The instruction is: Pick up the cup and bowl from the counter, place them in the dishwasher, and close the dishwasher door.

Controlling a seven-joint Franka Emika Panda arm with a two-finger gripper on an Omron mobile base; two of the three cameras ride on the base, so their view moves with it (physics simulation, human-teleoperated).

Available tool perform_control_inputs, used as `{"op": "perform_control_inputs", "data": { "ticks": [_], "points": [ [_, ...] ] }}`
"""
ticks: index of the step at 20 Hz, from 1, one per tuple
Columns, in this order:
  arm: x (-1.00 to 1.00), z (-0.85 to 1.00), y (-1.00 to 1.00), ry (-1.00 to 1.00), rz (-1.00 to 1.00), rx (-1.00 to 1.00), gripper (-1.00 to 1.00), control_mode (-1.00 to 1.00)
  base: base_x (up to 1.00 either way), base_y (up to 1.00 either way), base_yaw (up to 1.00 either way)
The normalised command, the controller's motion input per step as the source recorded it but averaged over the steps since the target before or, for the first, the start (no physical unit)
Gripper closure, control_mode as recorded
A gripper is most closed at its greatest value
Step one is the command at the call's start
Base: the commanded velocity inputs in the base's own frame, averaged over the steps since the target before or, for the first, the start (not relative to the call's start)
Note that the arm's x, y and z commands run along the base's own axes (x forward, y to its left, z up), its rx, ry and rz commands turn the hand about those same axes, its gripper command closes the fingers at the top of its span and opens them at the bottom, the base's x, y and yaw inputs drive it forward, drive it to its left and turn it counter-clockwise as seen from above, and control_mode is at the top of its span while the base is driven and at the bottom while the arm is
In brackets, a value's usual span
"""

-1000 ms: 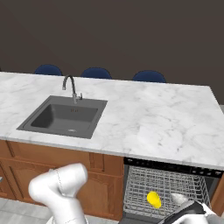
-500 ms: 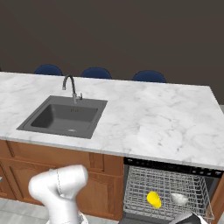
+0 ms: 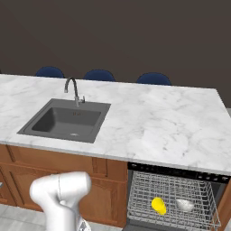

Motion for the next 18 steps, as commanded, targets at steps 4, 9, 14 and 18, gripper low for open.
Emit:
{"op": "perform_control_inputs", "data": {
  "ticks": [4, 9, 14, 18],
  "points": [
    [-0.31, -0.31, 0.12, -0.06, 0.0, 0.0, -1.0, -1.0, 0.0, 0.0, 0.0],
    [-0.24, -0.41, 0.1, -0.04, 0.0, 0.0, -1.0, -1.0, 0.0, 0.0, 0.0],
    [-0.32, -0.39, 0.02, -0.05, 0.0, 0.01, -1.0, -1.0, 0.0, 0.0, 0.0],
    [-0.36, -0.28, 0.0, -0.07, 0.01, 0.04, -1.0, -1.0, 0.0, 0.0, 0.0]
  ]
}}
